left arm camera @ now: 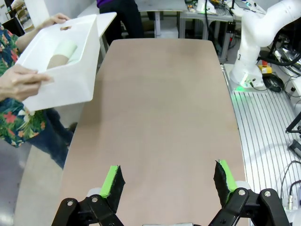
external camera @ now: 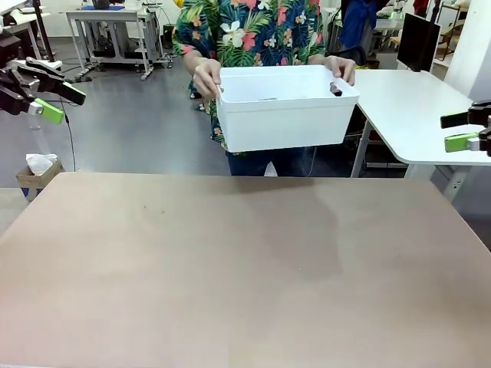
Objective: Stack the cups and store them in the basket.
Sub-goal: Place the stack of Reusable plastic cups into the Pantry Basket.
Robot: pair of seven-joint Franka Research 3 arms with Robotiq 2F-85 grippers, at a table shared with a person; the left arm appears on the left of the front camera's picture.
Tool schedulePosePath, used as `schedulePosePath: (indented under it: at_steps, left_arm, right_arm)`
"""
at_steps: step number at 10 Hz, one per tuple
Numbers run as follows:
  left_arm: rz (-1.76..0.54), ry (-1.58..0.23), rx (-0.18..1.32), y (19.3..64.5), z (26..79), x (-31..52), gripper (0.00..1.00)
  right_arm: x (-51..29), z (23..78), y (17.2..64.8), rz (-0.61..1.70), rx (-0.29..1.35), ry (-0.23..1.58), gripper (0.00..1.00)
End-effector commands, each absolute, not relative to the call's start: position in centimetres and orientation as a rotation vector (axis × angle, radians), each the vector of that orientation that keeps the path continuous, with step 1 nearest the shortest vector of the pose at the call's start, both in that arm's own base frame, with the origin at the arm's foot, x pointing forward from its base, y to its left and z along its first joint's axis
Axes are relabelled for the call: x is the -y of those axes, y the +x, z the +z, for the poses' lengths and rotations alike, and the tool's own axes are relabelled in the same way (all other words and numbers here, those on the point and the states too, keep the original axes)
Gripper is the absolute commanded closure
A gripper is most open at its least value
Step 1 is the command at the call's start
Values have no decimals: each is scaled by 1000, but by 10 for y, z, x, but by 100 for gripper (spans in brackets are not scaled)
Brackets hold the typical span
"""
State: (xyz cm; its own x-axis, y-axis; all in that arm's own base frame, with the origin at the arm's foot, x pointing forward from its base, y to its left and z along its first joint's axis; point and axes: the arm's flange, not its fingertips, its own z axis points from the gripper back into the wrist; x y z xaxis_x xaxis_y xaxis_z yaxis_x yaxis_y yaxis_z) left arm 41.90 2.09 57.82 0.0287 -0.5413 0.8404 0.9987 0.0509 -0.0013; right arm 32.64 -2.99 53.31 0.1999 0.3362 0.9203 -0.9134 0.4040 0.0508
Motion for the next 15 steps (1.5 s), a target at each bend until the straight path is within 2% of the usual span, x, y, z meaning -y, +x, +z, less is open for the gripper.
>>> schedulePosePath:
  at_steps: [1, 15]
  left_arm:
    - [-1370, -745, 783, 417, 581, -19, 0]
    - [-1370, -745, 783, 417, 581, -19, 0]
  right_arm:
    - [29, 534, 329, 992, 1034, 714, 0]
    - [29, 534, 329, 992, 1034, 714, 0]
